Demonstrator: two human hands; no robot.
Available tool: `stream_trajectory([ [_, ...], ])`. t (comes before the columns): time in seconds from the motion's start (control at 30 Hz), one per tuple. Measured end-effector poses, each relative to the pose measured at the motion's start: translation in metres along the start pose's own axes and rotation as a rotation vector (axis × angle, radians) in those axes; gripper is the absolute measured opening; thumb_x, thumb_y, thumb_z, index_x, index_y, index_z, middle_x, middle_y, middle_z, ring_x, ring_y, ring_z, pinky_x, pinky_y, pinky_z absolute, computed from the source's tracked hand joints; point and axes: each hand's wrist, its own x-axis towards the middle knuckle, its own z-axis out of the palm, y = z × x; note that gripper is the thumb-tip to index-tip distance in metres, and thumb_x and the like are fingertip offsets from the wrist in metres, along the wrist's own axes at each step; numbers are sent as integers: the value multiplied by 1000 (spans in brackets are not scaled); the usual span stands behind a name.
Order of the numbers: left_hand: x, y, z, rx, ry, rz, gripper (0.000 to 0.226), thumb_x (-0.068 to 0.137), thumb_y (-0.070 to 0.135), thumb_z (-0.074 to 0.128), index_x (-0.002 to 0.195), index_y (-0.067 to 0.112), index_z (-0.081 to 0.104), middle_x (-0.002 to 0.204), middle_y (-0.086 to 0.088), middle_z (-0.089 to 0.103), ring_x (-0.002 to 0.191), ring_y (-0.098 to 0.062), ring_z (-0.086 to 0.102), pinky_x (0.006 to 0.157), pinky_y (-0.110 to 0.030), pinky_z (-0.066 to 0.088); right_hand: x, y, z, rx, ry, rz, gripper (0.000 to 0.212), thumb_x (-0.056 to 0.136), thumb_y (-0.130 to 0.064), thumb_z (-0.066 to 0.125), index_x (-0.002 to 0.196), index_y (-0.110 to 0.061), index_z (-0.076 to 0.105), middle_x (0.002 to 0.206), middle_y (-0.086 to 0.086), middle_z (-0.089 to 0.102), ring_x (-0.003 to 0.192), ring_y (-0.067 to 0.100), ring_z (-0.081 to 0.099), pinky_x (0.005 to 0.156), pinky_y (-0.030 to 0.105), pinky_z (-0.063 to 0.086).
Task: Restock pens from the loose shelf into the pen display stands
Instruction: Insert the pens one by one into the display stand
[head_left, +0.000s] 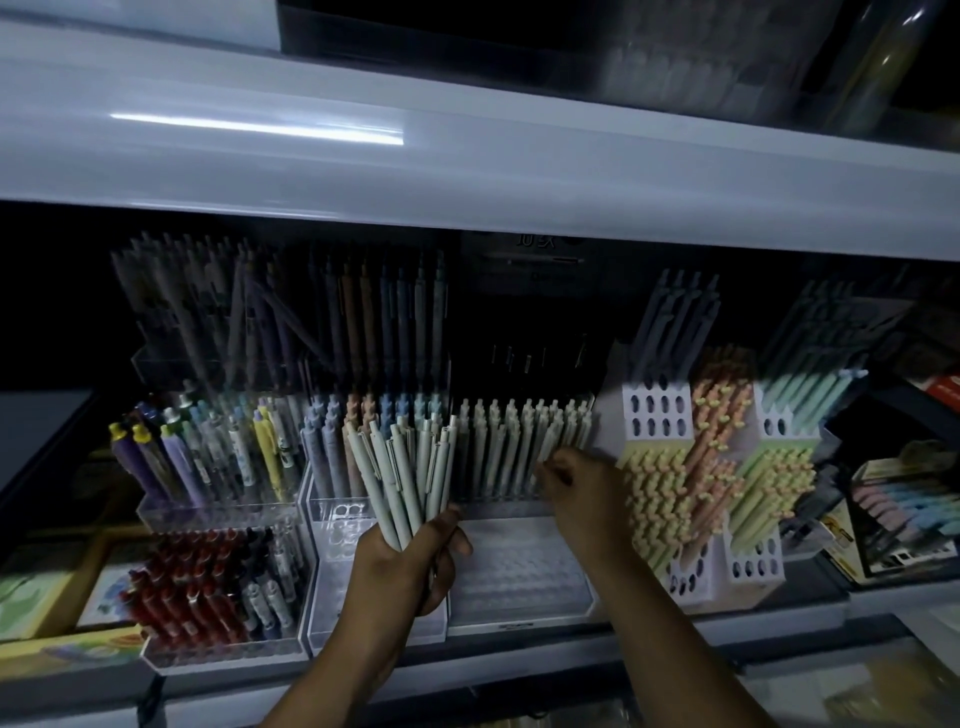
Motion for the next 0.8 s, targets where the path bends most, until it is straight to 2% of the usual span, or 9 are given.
stream_trajectory([
  [0.07,0,0,1,-1,4,-5,41,100,17,60,73,-14,62,46,-11,37,38,-17,25,45,-27,21,0,3,4,12,-27,10,45,91,-12,74,61,-28,44,54,-11,46,57,-1,51,55,21,34],
  [0.17,1,-1,1,-10,0,-16,41,100,17,60,74,-15,61,46,-10,37,39,-17,25,45,-27,21,1,6,7,-9,-37,22,35,90,-11,74,67,-22,51,59,-15,46,61,8,55,60,23,36],
  [0.27,2,-2,2,-12,8,-19,38,99,18,62,72,-9,65,49,-12,37,40,-17,26,45,-26,21,4,4,7,-31,-49,29,36,90,-13,74,67,-23,49,58,-17,46,59,7,55,58,20,35],
  [0.4,1,-2,3,-8,1,-15,38,99,17,62,67,-1,68,53,-14,37,41,-17,26,46,-28,18,4,2,7,-44,-44,50,37,90,-13,74,66,-23,48,58,-15,48,59,8,56,59,19,35],
  [0.53,0,-2,4,-13,-4,-16,37,99,18,62,65,6,69,58,-18,40,42,-17,26,49,-34,17,3,-4,5,-20,-62,102,29,89,-11,75,70,-19,54,65,-4,61,65,11,61,63,21,39],
  [0.63,0,-3,3,-5,-6,-18,37,98,20,63,67,1,68,54,-17,38,42,-17,28,49,-35,17,-1,-15,-3,-4,6,111,16,89,-9,73,80,-7,60,75,6,68,69,16,62,63,26,45],
  [0.7,0,-4,2,3,-8,-15,38,97,22,64,67,-1,67,52,-14,37,42,-17,28,48,-33,18,-6,-27,-10,19,101,60,9,91,-10,71,95,-6,64,78,4,68,71,15,64,64,28,51],
  [0.8,-1,-5,2,-2,-17,-4,37,97,23,63,67,3,69,54,-19,39,41,-19,27,47,-33,20,-4,-41,-15,56,134,-26,24,94,-18,69,116,-13,63,78,-4,65,69,9,62,62,26,51],
])
